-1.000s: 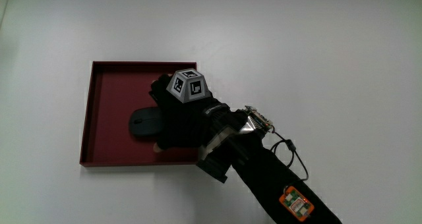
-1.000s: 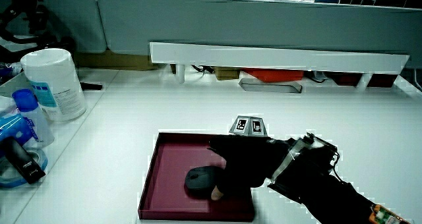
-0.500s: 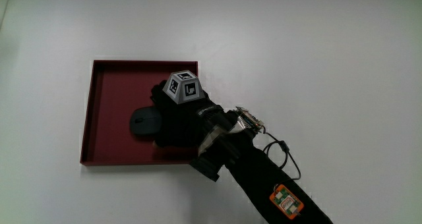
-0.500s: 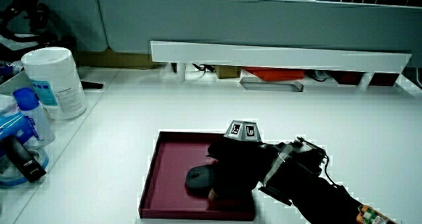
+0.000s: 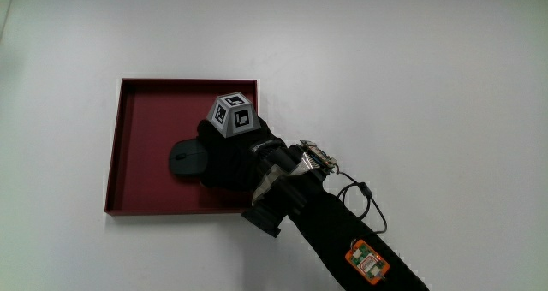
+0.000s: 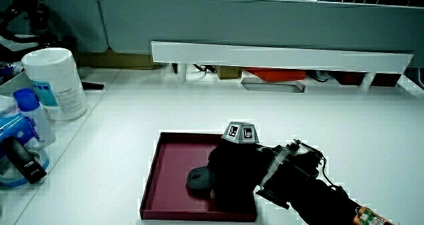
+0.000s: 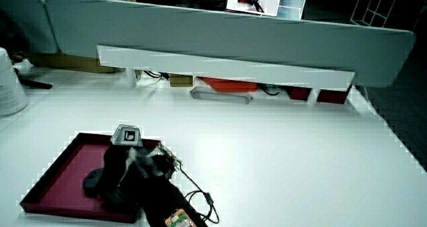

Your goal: Pick mouse from plate

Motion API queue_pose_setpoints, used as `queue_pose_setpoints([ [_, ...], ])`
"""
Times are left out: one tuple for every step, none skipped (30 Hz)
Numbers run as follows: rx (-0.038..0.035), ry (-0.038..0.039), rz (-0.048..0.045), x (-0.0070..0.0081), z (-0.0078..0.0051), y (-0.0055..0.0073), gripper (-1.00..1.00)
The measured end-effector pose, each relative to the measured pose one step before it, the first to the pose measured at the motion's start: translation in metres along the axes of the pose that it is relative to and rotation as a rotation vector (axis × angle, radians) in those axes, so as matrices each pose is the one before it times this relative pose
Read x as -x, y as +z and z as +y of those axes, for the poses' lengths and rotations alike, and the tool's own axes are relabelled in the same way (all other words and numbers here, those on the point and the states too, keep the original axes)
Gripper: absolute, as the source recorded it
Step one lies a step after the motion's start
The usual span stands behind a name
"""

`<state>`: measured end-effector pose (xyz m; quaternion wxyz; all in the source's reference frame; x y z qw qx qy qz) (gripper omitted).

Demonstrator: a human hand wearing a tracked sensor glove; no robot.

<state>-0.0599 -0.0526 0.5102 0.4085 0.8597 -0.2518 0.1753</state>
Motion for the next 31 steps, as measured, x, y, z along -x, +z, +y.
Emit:
queue_pose_setpoints([
  [-0.00082,0.00889,0.00447,-0.00087,0.001,-0.00127,1.0],
  [-0.00614,0.00285,0.00285,-0.00006,-0.0008,0.00014,1.0],
  [-0.01827,0.00364,-0.00813,-0.00088,0.00033,-0.0002,1.0],
  [0.01084,0.0121,0.01412,0.00054,-0.00105,0.00064,1.0],
  [-0.0094,0.00302,-0.00978,-0.00006,0.00032,-0.00036,1.0],
  [-0.01377,-0.00174,-0.00853,0.00026,-0.00059,0.00058,1.0],
  [-0.01832,0.00091,-0.00549,0.00083,-0.00159,0.00163,1.0],
  [0.01269,0.00207,0.00401,0.00009,-0.00042,0.00083,1.0],
  [-0.00376,0.0007,-0.01343,-0.00079,0.00063,0.00069,1.0],
  [0.00243,-0.00189,0.0019,0.00064,-0.00161,0.00329,1.0],
  [-0.00068,0.0126,0.00512,0.00124,-0.00256,0.00342,1.0],
  [0.0015,0.00948,0.00291,0.00042,-0.00142,0.00199,1.0],
  [-0.01422,-0.00012,-0.00393,0.00119,-0.00312,0.0038,1.0],
  [-0.00626,0.0065,0.00058,-0.00052,-0.00096,0.00179,1.0],
  [-0.01044,-0.01046,0.00044,-0.00027,-0.00208,0.00301,1.0],
  [0.00867,0.02355,0.01541,0.00029,-0.00225,0.00331,1.0],
  [-0.01865,-0.00196,0.00185,-0.00097,-0.00216,0.00315,1.0],
  [0.00082,0.00668,0.00593,0.00029,-0.00357,0.00427,1.0],
  [-0.01319,-0.00012,-0.00086,-0.00057,-0.00293,0.00352,1.0],
  [-0.00555,0.0033,0.00565,-0.00025,-0.00336,0.00448,1.0],
  [-0.00847,-0.00735,-0.0104,-0.00144,-0.00199,0.00299,1.0],
  [-0.00386,0.01313,-0.0008,0.00014,-0.00318,0.00471,1.0],
  [-0.01303,0.01085,0.00847,0.00104,-0.00506,0.00656,1.0],
  [-0.01713,-0.01246,-0.01058,-0.00238,-0.00229,0.00421,1.0],
  [-0.01017,0.01446,0.00666,-0.00029,-0.00428,0.00673,1.0],
  [0.00242,0.00932,0.03139,-0.00208,-0.00334,0.00613,1.0],
  [-0.02239,-0.0231,-0.02622,-0.00132,-0.0038,0.00637,1.0],
  [-0.00314,-0.00262,-0.00028,-0.00279,-0.00225,0.00487,1.0],
  [-0.00505,0.0025,-0.00543,-0.00338,-0.00193,0.00406,1.0],
  [-0.00098,-0.00562,0.00137,-0.00204,-0.0032,0.00567,1.0],
  [-0.01691,-0.01543,-0.00493,-0.00087,-0.00458,0.00678,1.0],
])
